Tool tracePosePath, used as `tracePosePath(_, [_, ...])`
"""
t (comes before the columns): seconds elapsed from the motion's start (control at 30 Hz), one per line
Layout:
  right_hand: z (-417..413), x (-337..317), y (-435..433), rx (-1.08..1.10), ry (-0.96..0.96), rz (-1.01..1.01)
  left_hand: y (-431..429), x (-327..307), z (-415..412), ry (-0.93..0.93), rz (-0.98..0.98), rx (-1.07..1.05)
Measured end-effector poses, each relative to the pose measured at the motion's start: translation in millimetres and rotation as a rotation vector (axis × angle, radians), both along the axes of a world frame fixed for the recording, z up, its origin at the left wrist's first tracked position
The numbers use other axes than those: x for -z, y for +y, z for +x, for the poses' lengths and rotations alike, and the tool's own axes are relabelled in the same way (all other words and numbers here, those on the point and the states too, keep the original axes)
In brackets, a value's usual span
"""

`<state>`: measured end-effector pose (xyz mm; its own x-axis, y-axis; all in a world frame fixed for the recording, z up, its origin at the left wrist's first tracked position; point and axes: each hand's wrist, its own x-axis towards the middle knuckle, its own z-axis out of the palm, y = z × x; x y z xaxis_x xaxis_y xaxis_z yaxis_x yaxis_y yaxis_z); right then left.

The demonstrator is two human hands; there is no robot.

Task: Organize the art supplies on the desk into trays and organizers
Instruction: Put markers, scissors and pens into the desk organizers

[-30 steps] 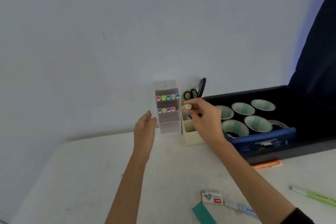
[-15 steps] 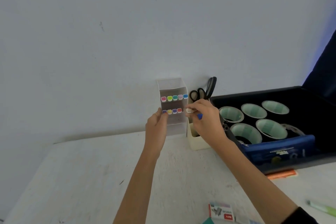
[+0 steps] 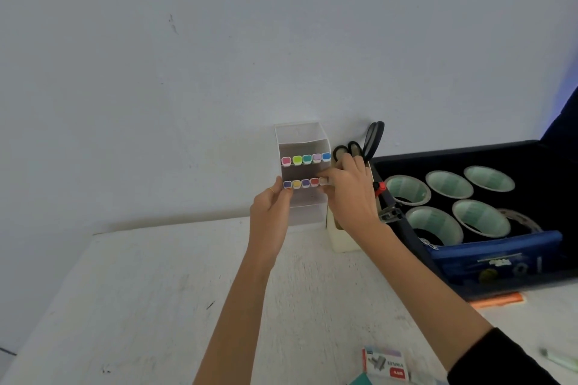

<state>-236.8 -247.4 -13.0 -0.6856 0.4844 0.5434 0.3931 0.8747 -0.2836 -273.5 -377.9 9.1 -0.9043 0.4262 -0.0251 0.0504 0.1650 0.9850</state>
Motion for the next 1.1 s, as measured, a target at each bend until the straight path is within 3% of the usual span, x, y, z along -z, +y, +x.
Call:
tracePosePath(0.1, [5, -8, 2, -0.004, -0.092, 0.038, -1, -3, 4, -0.002, 0.018, 0.023])
tracePosePath(0.23, [31, -17, -5, -0.083, 0.107, -0.035, -4, -4, 19, -0.033, 0.050, -0.031])
tracePosePath(0.4, [81, -24, -13, -0.077, 0.182, -0.224, -8, -4, 53, -0.018, 0.114, -0.128])
tracePosePath(0.57, [146, -19, -21, -0.107, 0.328, -0.315, 3, 2, 102, 0.030, 0.186, 0.025])
tracePosePath(0.73, [216, -1, -15, 0.022, 0.399, -0.378, 25, 13, 158, 0.010, 0.169, 0.279])
tracePosePath(0.87, [268, 15, -3, 0.142, 0.370, -0.467, 39, 28, 195, 0.015, 0.044, 0.490])
tracePosePath(1.1, [347, 62, 22, 0.513, 0.198, -0.535, 44, 75, 233, 0.287, -0.396, 0.887])
